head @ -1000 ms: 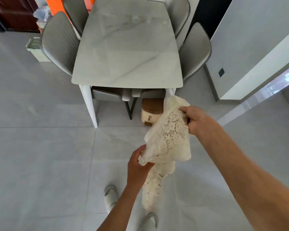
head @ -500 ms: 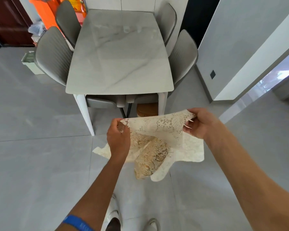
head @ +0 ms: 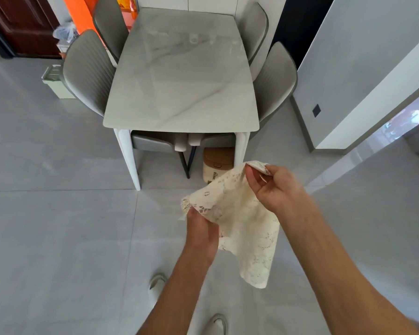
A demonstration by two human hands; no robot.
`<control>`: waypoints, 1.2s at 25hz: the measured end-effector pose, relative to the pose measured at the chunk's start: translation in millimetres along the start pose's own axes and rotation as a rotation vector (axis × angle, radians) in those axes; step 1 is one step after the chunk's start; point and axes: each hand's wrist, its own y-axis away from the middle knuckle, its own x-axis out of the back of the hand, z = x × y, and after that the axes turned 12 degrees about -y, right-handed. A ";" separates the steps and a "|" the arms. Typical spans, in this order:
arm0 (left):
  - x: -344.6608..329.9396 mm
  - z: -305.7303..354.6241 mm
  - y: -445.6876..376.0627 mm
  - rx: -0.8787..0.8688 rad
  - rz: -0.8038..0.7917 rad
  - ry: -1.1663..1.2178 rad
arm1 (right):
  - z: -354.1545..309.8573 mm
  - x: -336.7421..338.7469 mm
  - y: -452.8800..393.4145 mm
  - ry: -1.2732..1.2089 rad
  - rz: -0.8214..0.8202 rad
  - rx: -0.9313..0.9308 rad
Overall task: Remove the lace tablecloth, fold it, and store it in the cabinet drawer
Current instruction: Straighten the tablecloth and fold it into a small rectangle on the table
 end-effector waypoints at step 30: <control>49.4 30.6 -4.6 -0.471 -0.086 -1.217 | 14.0 42.8 -18.6 1.146 -0.554 0.623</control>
